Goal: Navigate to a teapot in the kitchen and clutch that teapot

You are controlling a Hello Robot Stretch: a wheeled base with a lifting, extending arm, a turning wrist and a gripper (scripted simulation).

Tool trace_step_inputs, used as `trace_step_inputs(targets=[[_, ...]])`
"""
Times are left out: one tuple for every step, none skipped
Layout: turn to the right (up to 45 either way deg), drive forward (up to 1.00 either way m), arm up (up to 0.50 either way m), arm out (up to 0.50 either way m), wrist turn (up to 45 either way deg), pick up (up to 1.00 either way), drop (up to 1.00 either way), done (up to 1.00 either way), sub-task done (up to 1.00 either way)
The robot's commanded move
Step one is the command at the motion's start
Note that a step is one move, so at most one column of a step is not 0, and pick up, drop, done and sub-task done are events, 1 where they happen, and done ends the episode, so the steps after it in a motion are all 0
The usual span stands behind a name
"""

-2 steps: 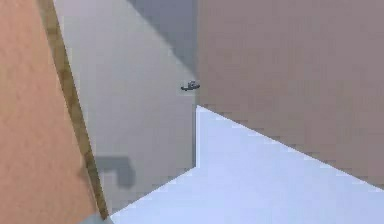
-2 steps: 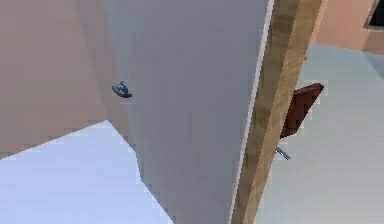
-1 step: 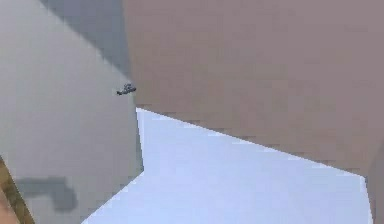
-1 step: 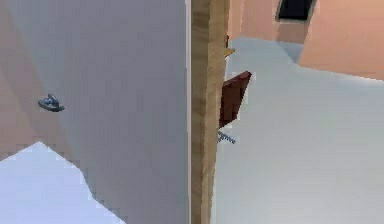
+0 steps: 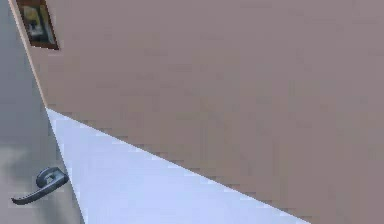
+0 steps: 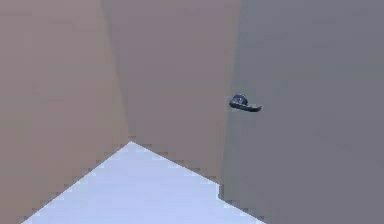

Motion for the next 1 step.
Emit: trace_step_inputs(targets=[[0.0,0.55,0.00,0.00,0.0,0.00,0.00,0.00,0.00]])
